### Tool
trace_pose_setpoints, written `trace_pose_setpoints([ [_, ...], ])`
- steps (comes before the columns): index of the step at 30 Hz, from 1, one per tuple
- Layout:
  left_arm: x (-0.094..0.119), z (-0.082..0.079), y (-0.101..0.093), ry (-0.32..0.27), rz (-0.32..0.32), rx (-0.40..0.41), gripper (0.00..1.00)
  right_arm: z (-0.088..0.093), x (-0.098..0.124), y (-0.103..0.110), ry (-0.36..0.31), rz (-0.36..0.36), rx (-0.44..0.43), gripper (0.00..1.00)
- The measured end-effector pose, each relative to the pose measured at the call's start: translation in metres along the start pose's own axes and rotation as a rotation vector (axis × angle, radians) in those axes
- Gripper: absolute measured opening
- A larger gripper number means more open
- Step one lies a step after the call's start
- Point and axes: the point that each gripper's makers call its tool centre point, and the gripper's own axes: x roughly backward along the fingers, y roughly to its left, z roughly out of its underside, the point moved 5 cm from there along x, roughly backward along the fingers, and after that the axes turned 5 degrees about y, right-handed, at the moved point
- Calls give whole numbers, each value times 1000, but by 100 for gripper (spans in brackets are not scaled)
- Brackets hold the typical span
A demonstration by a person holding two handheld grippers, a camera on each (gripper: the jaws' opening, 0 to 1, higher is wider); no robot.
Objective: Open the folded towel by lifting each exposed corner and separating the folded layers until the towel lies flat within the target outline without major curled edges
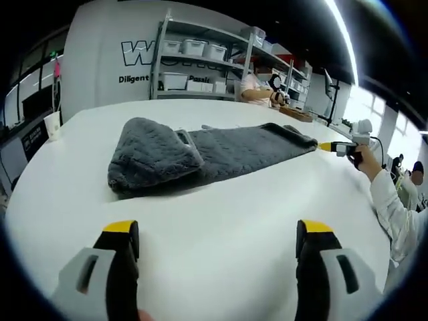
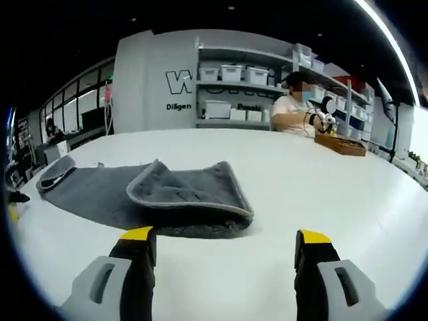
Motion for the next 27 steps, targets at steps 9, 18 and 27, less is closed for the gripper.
trace_pose_setpoints([
  [9,2,-6,3,-34,-28,-20,99,-3,-1,27,17,-62,98,99],
  [18,3,-30,13,-211,-145,-63,95,-1,-3,43,36,-97,145,99],
  [27,-17,-41,6,-252,-157,-157,78,1,-7,46,47,-132,127,99],
])
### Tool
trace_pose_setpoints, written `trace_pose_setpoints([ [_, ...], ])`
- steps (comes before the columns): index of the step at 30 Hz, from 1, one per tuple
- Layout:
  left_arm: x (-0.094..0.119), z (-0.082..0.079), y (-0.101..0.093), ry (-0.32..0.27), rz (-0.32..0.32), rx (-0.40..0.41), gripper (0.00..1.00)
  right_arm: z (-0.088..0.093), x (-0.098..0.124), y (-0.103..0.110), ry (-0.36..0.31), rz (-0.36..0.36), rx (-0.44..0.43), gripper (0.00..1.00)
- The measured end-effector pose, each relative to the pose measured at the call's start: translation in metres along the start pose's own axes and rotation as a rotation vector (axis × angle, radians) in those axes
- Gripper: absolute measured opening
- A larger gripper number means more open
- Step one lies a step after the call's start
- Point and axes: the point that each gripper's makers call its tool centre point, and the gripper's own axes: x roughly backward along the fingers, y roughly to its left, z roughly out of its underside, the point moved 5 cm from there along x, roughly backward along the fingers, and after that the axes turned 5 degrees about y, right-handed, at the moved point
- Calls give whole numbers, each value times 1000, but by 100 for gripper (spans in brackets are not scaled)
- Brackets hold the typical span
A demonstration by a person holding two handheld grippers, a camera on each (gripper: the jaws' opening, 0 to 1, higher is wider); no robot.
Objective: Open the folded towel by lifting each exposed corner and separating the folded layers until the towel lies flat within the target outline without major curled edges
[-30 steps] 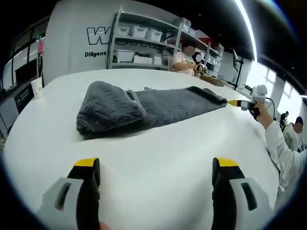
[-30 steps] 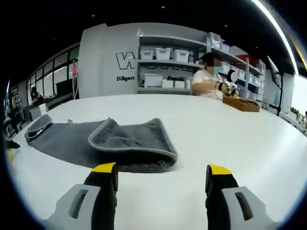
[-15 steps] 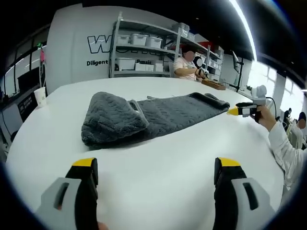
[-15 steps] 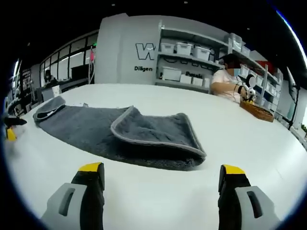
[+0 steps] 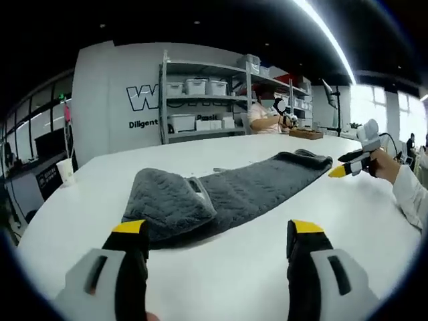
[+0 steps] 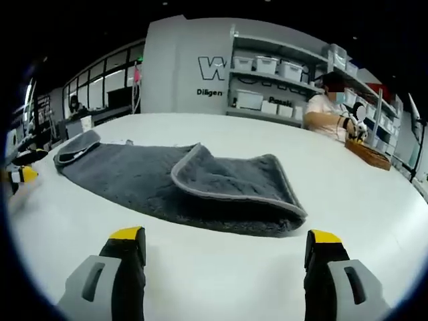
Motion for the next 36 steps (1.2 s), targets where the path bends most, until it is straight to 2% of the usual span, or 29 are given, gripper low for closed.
trace_pose_setpoints([
  [1,-3,-1,3,-6,-27,-28,74,-1,1,0,-5,-3,-2,99],
  [4,-9,1,5,7,-45,-56,59,-2,1,0,-11,-12,-14,99],
  [6,-13,3,5,9,-51,-72,55,-3,1,-1,-16,-17,-23,99],
  [8,-16,3,6,18,-70,-82,55,-3,1,-1,-19,-21,-22,99],
  [10,-20,2,9,33,-111,-150,53,-2,0,-1,-22,-24,-27,99],
  [11,-23,1,12,49,-163,-201,49,-1,0,0,-16,-30,-28,99],
  [13,-29,0,15,75,-222,-267,41,-3,1,2,-22,-39,-29,99],
  [16,-34,-1,7,76,-206,-274,36,-5,4,6,-25,-61,-25,98],
  [19,-43,4,3,110,-202,-290,30,-9,7,8,-46,-74,-31,99],
  [20,-46,5,3,113,-210,-296,26,-9,6,8,-46,-73,-30,99],
  [22,-51,8,2,147,-208,-358,16,-8,7,8,-41,-79,-24,99],
  [23,-52,6,0,138,-220,-372,9,-9,7,9,-46,-87,-32,99],
  [24,-52,4,0,126,-232,-378,6,-9,7,9,-49,-92,-35,99],
  [27,-49,-4,-2,94,-226,-357,4,-10,8,9,-51,-89,-35,99],
  [33,-43,-16,4,29,-193,-170,3,-8,7,7,-49,-90,-48,98],
  [36,-40,-21,13,18,-237,-196,3,-8,7,7,-47,-90,-50,98],
])
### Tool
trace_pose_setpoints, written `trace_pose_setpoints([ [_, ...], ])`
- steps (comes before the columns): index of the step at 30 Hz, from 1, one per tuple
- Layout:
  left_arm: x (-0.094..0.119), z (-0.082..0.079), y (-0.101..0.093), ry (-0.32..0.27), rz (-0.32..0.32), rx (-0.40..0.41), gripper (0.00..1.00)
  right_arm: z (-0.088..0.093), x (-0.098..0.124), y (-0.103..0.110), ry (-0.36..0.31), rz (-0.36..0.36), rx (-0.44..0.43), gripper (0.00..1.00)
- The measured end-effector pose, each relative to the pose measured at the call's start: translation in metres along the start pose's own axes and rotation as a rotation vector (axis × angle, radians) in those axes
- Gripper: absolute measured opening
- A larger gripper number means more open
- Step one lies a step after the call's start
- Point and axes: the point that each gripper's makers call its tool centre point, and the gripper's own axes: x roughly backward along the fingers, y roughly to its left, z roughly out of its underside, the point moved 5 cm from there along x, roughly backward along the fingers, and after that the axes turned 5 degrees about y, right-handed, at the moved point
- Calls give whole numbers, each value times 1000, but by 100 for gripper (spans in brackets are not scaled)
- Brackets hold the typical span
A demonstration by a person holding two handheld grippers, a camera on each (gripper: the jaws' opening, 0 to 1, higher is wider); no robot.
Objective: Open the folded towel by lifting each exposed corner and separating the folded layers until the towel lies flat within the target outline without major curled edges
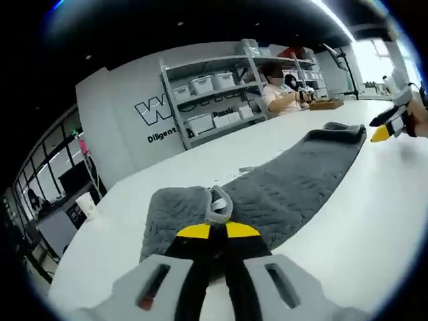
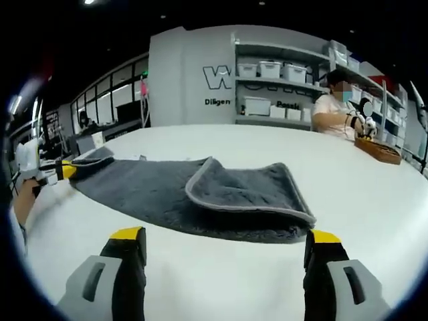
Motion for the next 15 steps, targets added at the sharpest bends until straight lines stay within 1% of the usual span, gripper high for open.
trace_pose_setpoints([
  [1,-1,-1,3,-8,-4,21,3,0,0,0,0,0,0,98],
  [3,-3,-5,8,-45,16,140,3,1,0,1,5,-1,1,98],
  [5,-4,-4,15,-53,7,206,3,2,-2,0,8,-1,-1,98],
  [7,-3,-3,27,-77,-8,267,3,3,-2,-1,11,-1,-4,98],
  [8,-2,-2,31,-75,-13,248,3,3,-2,-1,11,-1,-7,98],
  [9,0,-1,35,-69,-37,223,3,3,-2,-1,11,-1,-9,97],
  [10,3,-2,43,-88,-64,230,3,3,-2,-2,11,-2,-9,97],
  [11,4,-5,45,-126,-59,279,3,3,-2,-2,11,-2,-9,97],
  [12,7,-8,48,-164,-37,352,3,3,-3,-2,12,-1,-10,97],
  [13,9,-7,53,-168,-46,373,3,3,-3,-1,13,-2,-8,97],
  [14,11,-6,61,-175,-78,378,3,3,-3,-1,14,-3,-6,97],
  [15,12,-5,65,-170,-97,363,3,3,-4,-1,15,-4,-6,97],
])
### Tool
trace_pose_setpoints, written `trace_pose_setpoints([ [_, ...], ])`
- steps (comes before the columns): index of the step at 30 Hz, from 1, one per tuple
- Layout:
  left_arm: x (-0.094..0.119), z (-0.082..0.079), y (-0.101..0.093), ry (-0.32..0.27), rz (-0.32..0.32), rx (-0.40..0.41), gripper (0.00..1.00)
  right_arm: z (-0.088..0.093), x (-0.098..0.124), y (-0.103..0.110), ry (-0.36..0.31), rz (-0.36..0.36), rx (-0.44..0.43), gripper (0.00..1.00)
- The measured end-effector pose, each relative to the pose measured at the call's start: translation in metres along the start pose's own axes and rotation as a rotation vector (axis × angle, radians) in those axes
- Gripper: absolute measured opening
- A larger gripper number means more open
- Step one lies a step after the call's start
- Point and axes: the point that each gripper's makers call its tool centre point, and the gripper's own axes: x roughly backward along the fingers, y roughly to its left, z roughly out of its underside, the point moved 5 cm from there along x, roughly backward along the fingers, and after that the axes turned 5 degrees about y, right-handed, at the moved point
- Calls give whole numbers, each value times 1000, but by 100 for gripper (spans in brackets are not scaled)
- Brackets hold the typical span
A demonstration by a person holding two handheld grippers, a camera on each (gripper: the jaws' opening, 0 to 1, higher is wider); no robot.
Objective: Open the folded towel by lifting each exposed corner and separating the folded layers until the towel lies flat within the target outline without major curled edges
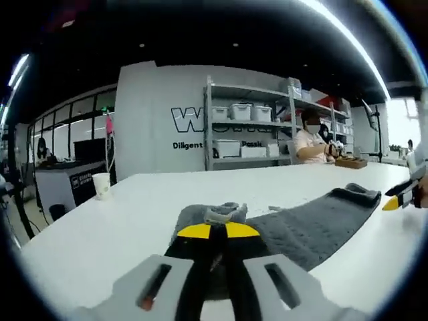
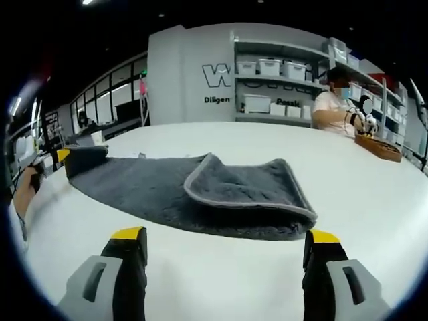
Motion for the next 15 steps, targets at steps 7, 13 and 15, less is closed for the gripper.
trace_pose_setpoints([
  [7,3,-2,33,-34,-66,104,3,1,-2,1,4,-18,-10,95],
  [13,12,0,58,-67,-147,181,3,1,-2,0,5,-12,-9,96],
  [15,14,2,64,-67,-159,195,3,2,-2,0,7,-11,-8,95],
])
